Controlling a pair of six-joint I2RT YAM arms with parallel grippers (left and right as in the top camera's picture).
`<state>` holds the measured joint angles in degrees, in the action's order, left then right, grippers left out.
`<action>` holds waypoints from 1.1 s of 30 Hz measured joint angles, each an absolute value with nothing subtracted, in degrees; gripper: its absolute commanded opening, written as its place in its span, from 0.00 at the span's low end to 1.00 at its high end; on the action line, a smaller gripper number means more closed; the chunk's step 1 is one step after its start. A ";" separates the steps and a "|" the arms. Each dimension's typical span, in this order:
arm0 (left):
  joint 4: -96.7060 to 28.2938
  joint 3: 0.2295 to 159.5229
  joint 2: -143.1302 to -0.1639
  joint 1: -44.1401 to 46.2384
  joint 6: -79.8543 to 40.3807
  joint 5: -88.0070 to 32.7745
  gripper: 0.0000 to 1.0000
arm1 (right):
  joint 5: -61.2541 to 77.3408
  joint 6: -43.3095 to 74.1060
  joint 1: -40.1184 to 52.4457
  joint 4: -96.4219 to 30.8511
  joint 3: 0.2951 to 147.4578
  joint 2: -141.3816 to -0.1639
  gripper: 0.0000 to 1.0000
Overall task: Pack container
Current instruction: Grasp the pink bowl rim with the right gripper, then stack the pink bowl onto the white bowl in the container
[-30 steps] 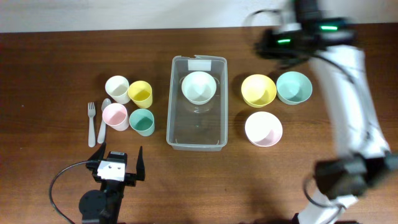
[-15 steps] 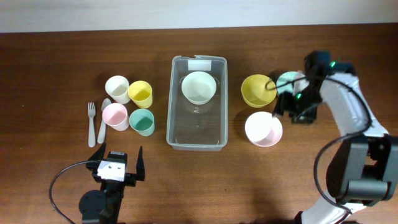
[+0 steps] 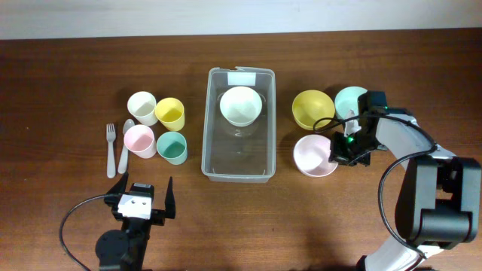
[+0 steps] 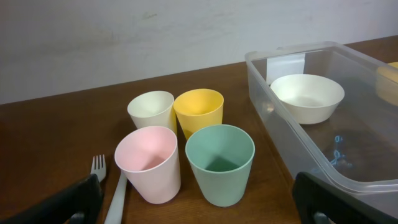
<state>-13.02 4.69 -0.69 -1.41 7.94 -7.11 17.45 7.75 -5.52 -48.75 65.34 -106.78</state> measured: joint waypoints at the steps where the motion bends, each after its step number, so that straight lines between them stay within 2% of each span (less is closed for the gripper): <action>1: -13.02 4.69 -0.69 -1.41 7.92 -7.11 0.99 | 17.47 7.70 -5.54 -48.71 65.34 -106.78 0.04; 10: -13.02 4.69 -0.69 -1.41 7.92 -7.11 0.99 | 19.97 7.22 -5.54 -51.90 65.04 -105.10 0.04; 16: -13.04 4.69 -0.69 -1.41 7.94 -7.11 0.99 | 27.92 8.21 -5.19 -51.72 66.39 -86.85 0.04; 21: -13.02 4.69 -0.69 -1.41 7.94 -7.11 1.00 | 29.56 12.51 0.67 -50.33 78.76 -78.70 0.04; 25: -13.04 4.69 -0.67 -1.41 7.94 -7.14 0.99 | 27.09 14.92 8.60 -49.95 86.74 -83.64 0.04; 29: -13.02 4.69 -0.62 -1.41 7.94 -7.14 1.00 | 25.39 16.78 15.46 -49.76 97.25 -100.51 0.04; 33: -13.04 4.69 -0.62 -1.41 7.94 -7.11 1.00 | 24.51 17.72 16.71 -49.95 105.27 -115.31 0.04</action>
<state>-13.04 4.69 -0.62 -1.41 7.94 -7.11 24.51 17.72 16.71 -49.95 105.27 -115.31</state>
